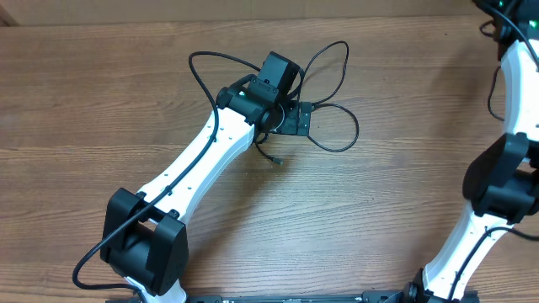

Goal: Untangle cables

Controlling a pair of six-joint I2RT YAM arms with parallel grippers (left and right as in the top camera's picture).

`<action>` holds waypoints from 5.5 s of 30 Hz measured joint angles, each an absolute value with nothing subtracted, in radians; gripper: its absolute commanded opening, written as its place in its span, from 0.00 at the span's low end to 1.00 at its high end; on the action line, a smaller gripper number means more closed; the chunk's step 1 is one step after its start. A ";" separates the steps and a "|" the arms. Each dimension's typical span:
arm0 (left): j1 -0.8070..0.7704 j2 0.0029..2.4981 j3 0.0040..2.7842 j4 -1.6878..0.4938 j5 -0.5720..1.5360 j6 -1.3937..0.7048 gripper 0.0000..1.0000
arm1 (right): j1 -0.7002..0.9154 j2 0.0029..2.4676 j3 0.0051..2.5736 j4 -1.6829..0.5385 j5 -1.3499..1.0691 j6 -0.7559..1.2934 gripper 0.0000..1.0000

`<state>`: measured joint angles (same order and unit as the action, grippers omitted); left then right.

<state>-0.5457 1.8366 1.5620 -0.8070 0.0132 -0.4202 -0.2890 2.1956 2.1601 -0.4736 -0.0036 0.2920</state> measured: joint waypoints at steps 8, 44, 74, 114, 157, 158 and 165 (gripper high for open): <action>-0.546 1.837 1.562 -0.807 0.013 -0.421 0.99 | -0.343 2.163 2.166 -0.641 0.034 0.320 0.78; -0.546 1.837 1.562 -0.807 0.013 -0.421 0.99 | -0.162 2.163 2.165 -1.365 -0.333 0.237 0.92; -0.149 1.837 1.591 -0.774 -0.071 -0.480 1.00 | 0.223 2.220 2.165 -1.298 -0.225 0.571 1.00; 0.059 1.837 1.591 -0.808 0.072 -0.496 1.00 | 0.447 2.517 2.165 -1.073 0.303 1.023 0.04; 0.059 1.837 1.591 -0.808 0.072 -0.496 1.00 | -0.214 2.533 2.165 -0.680 0.047 0.152 1.00; 0.059 1.837 1.591 -0.808 0.072 -0.496 1.00 | -0.205 2.517 2.165 -0.707 0.040 0.153 1.00; 0.059 1.837 1.591 -0.808 0.072 -0.496 0.99 | -0.167 2.215 2.167 -0.940 0.028 0.162 1.00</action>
